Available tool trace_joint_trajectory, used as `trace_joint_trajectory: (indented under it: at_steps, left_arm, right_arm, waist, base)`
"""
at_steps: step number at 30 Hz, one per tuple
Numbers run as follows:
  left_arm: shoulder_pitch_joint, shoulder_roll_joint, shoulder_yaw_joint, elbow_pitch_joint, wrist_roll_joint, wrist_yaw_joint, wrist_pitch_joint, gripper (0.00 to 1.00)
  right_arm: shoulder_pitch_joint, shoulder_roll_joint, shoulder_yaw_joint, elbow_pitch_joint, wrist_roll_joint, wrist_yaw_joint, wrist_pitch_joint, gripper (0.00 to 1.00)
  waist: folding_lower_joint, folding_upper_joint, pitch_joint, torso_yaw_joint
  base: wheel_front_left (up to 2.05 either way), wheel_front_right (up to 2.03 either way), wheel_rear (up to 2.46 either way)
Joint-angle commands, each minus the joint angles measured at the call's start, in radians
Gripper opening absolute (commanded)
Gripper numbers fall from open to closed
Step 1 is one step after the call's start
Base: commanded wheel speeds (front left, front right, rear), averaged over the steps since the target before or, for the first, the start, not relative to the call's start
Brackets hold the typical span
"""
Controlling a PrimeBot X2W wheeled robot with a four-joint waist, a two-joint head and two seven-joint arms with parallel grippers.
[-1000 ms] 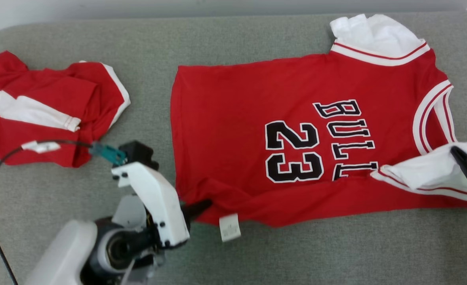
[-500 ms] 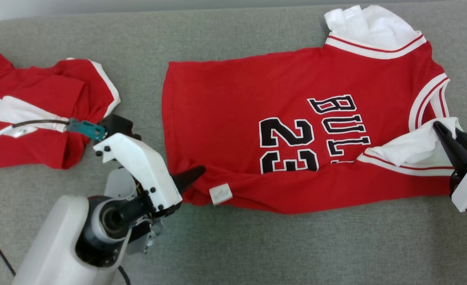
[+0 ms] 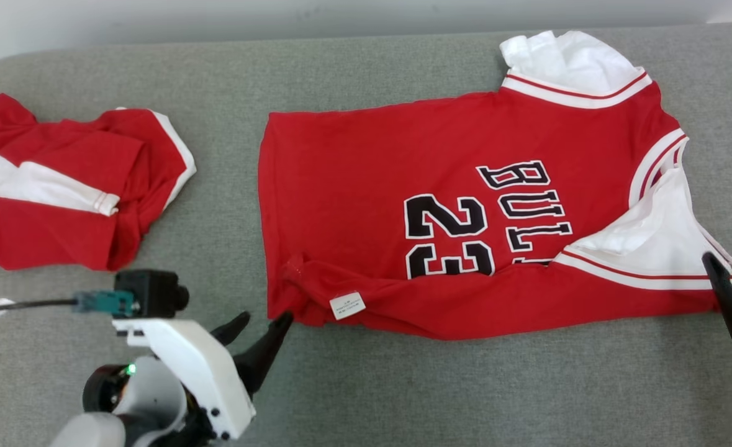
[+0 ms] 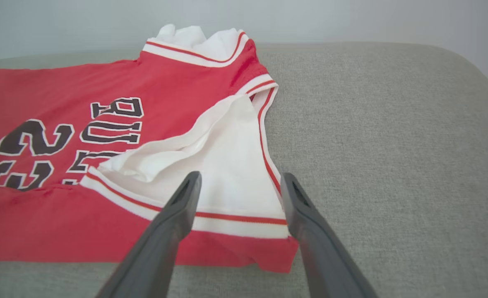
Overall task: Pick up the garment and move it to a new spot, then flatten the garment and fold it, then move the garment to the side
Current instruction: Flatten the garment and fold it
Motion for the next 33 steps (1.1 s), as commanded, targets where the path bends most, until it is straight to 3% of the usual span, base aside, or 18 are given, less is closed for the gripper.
trace_joint_trajectory:
  at_steps: [1,6,12,31,32,33]
  left_arm:
    - [0.021,0.037,-0.028,0.012,0.066,-0.032,-0.037,1.00]
    - [-0.008,0.052,-0.068,0.063,0.154,-0.070,-0.111,1.00]
    - [-0.055,0.032,-0.126,0.146,0.225,-0.103,-0.163,1.00]
    - [-0.110,-0.034,-0.230,0.234,0.227,-0.149,-0.125,1.00]
    - [-0.110,-0.040,-0.234,0.242,0.218,-0.152,-0.122,0.89]
    - [-0.110,-0.045,-0.239,0.250,0.212,-0.157,-0.118,0.42]
  right_arm:
    - [0.031,-0.019,-0.004,-0.004,-0.026,0.000,-0.013,1.00]
    - [0.043,-0.038,-0.001,0.017,-0.073,0.000,-0.028,1.00]
    - [0.020,-0.047,0.022,0.053,-0.114,0.000,-0.041,1.00]
    - [-0.057,-0.026,0.075,0.212,-0.161,-0.001,-0.012,1.00]
    - [-0.062,-0.023,0.083,0.224,-0.161,-0.001,-0.002,1.00]
    - [-0.066,-0.020,0.092,0.232,-0.158,-0.001,0.009,1.00]
  waist:
    - [0.0000,-0.0001,0.011,0.003]
    - [0.0000,-0.0001,0.030,0.004]
    - [0.0000,-0.0001,0.053,0.000]
    - [0.0000,-0.0001,0.066,-0.006]
    - [0.0000,-0.0001,0.068,-0.006]
    - [0.0000,-0.0001,0.069,-0.005]
  base:
    - [0.00,0.00,0.00]
    - [0.00,0.00,0.00]
    - [0.00,0.00,0.00]
    - [0.00,0.00,0.00]
    - [0.00,0.00,0.00]
    - [0.00,0.00,0.00]
